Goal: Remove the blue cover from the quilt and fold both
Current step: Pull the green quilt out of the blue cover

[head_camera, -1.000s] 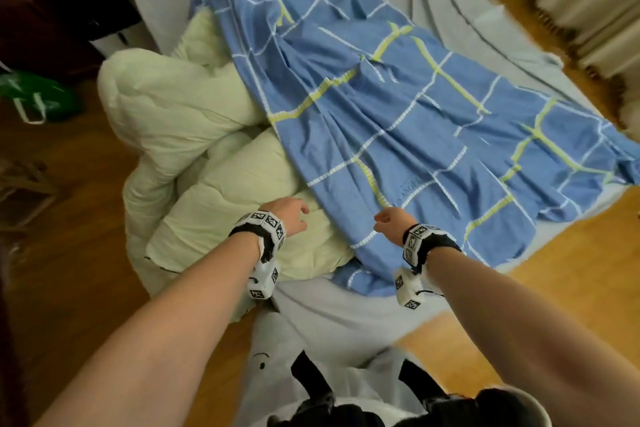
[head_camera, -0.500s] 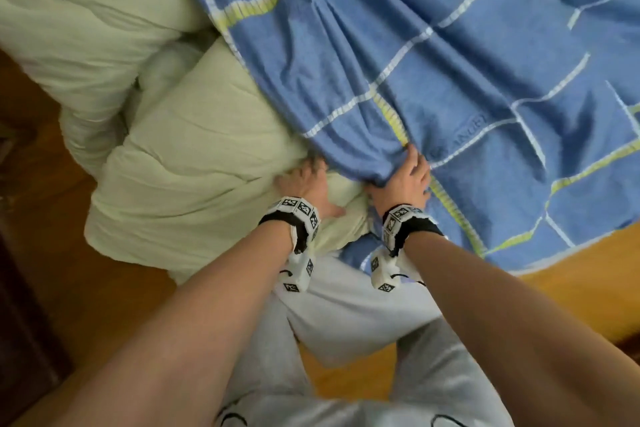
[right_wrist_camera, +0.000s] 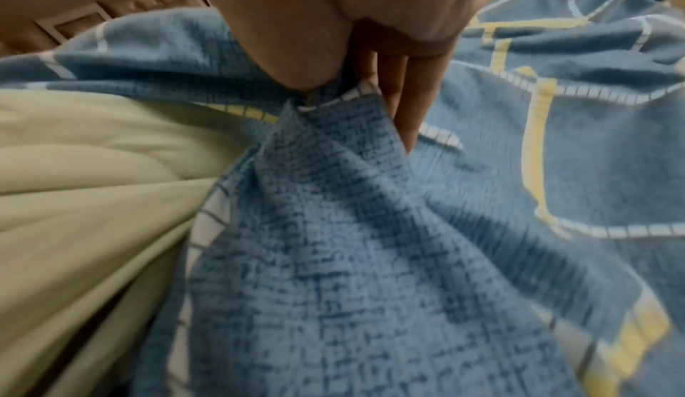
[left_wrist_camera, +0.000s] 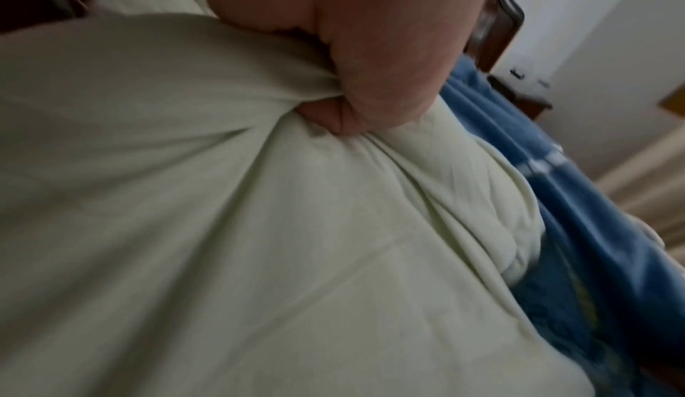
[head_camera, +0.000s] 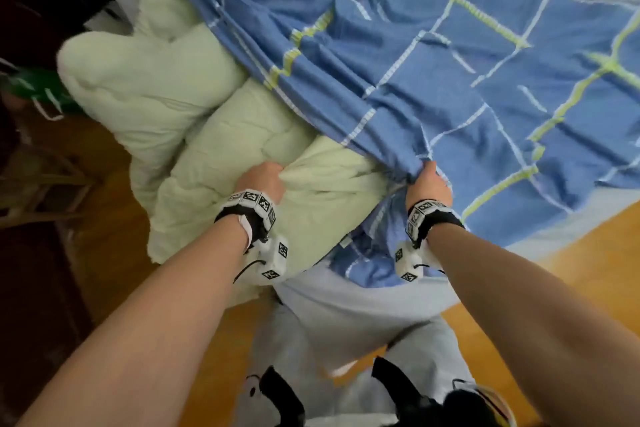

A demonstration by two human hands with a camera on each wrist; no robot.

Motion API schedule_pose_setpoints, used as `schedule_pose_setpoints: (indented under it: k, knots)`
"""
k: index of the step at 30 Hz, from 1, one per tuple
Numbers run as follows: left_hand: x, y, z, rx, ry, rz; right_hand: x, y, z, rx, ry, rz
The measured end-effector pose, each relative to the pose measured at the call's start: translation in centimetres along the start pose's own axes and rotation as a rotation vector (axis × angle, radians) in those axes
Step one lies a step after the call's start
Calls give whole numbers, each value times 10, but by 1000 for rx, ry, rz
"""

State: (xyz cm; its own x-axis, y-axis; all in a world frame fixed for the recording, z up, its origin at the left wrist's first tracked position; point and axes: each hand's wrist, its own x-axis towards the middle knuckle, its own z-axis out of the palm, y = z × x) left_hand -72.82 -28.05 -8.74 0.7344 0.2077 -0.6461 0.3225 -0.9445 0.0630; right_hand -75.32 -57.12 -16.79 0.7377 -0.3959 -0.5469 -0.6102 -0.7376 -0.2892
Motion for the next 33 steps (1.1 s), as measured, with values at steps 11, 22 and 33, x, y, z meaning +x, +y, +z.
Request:
schedule_pose_setpoints:
  k: [11,22,33]
  knots:
    - [2,-64,33,73,-66,-30,-30,-14,66,296,-200,32]
    - [66,28,137,23,-114,159,-22,34,124,439,-171,-113]
    - [-24,-13,51,155,-296,280,-32,-90,17,161,-103,-169]
